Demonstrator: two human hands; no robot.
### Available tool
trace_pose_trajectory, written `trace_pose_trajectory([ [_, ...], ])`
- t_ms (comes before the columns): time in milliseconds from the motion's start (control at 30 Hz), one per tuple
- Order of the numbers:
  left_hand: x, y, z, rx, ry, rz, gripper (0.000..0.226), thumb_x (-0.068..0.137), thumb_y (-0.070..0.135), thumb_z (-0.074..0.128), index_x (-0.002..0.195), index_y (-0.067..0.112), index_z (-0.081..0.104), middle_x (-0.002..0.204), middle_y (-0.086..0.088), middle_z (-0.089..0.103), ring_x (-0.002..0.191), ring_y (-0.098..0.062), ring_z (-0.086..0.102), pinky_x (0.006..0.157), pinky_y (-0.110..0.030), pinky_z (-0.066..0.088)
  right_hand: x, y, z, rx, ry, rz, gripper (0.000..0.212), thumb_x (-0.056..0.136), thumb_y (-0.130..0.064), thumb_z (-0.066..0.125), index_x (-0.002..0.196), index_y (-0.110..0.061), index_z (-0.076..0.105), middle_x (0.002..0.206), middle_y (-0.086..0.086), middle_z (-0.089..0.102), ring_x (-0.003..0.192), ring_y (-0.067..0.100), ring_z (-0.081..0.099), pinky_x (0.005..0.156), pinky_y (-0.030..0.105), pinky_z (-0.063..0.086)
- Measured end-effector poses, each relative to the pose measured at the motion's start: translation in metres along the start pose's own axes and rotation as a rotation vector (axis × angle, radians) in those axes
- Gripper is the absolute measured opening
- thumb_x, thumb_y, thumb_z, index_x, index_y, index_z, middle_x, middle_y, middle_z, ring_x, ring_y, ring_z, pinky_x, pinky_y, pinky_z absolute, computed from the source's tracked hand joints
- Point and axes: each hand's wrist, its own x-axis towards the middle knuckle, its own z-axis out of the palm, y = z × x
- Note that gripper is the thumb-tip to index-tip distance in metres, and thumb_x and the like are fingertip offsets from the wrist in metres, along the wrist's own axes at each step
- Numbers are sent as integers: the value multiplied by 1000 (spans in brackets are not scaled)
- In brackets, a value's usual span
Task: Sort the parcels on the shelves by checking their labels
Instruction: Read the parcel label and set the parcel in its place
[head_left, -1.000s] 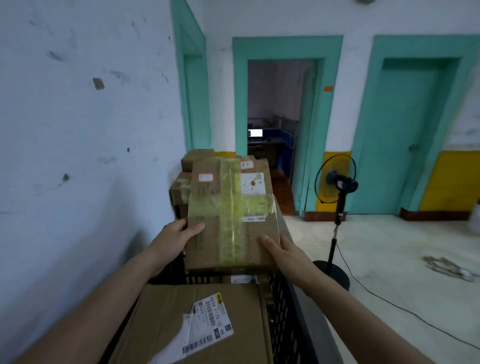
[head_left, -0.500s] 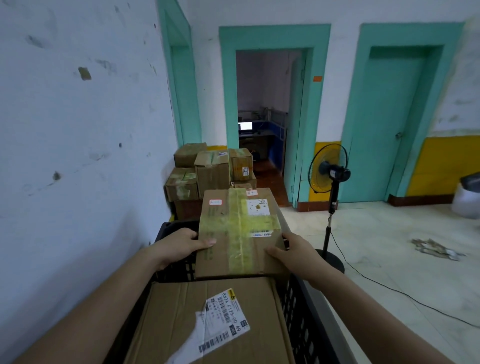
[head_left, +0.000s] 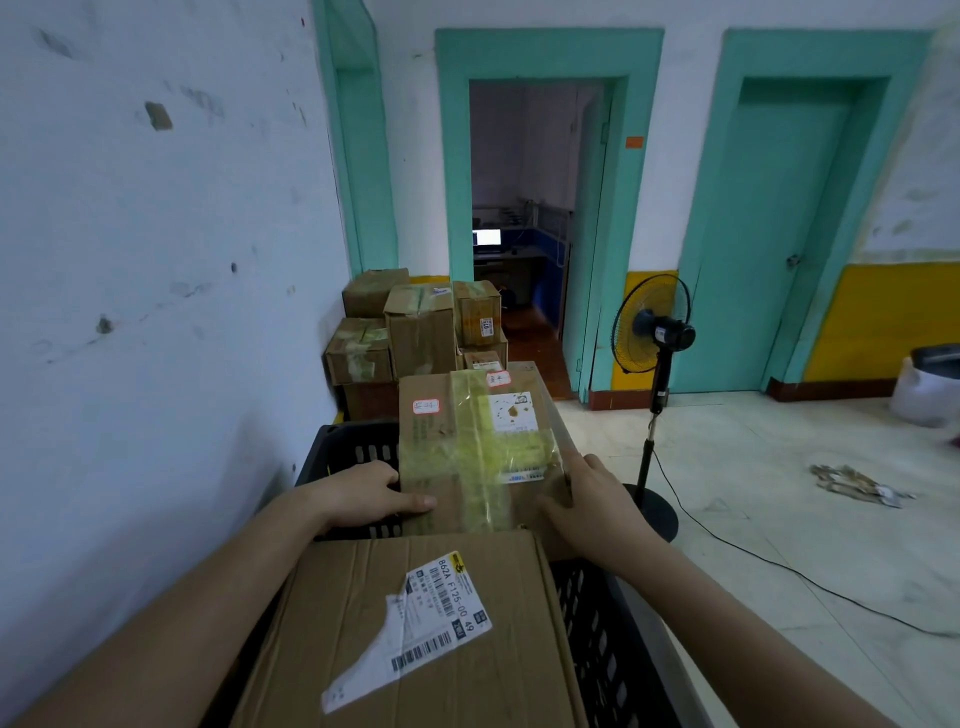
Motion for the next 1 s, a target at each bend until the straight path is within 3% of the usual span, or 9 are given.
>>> trace_pose_trajectory([
  [200,-4,2,8,-118,24,-26,22,93,51,64,97,32,76,108,14,76,106,-8,70,101,-26,51,-2,7,-4,25,9,-3,47,97,-39,57,139,-23,45,128,1,57,112,19,59,92,42,55],
  [333,-20,9,0,44,114,-53,51,96,53,59,136,21,58,134,5,67,119,-12,63,94,-22,46,-5,6,-10,42,20,-14,43,98,-41,55,136,-22,46,122,-3,52,107,16,58,88,40,57],
  [400,-34,17,-7,142,289,-38,74,98,52,57,156,14,32,144,5,60,129,-15,56,102,-26,42,-5,2,-16,90,41,-40,44,98,-39,56,138,-22,46,118,-7,50,106,13,56,90,38,56],
  [433,-43,22,-8,102,395,18,72,99,48,58,158,16,31,144,7,59,129,-14,56,105,-27,41,-6,-1,-20,131,59,-66,46,98,-38,57,140,-23,47,118,-9,50,107,11,55,93,37,55],
  [533,-83,41,8,-206,603,274,36,99,33,60,135,26,61,128,15,68,119,-5,63,104,-30,47,-18,-14,-30,327,98,-149,41,98,-32,61,137,-28,53,118,-12,59,105,3,59,92,29,55],
  [600,-109,49,31,-327,587,345,24,98,31,60,119,32,70,118,18,73,113,0,65,99,-28,49,-33,-20,-30,520,63,-177,29,98,-28,62,126,-31,61,110,-12,67,102,3,64,90,28,55],
  [733,-141,56,64,-323,495,292,24,91,43,58,110,40,73,113,22,73,107,3,67,94,-30,51,-57,-21,-14,792,-83,-212,19,98,-23,63,114,-31,69,104,-4,74,98,13,71,90,40,58],
  [900,-166,68,71,-212,569,209,17,97,37,61,108,36,74,107,17,75,104,-3,69,90,-32,57,-54,-36,-14,916,-252,-342,18,99,-17,61,114,-22,69,103,-2,74,97,14,71,86,35,57],
  [1000,-183,87,93,-373,524,297,17,96,33,63,95,23,77,93,0,75,93,-17,72,84,-30,57,-47,-43,-19,1005,-378,-493,20,100,-19,58,114,-16,70,105,0,74,103,14,69,86,28,54],
])
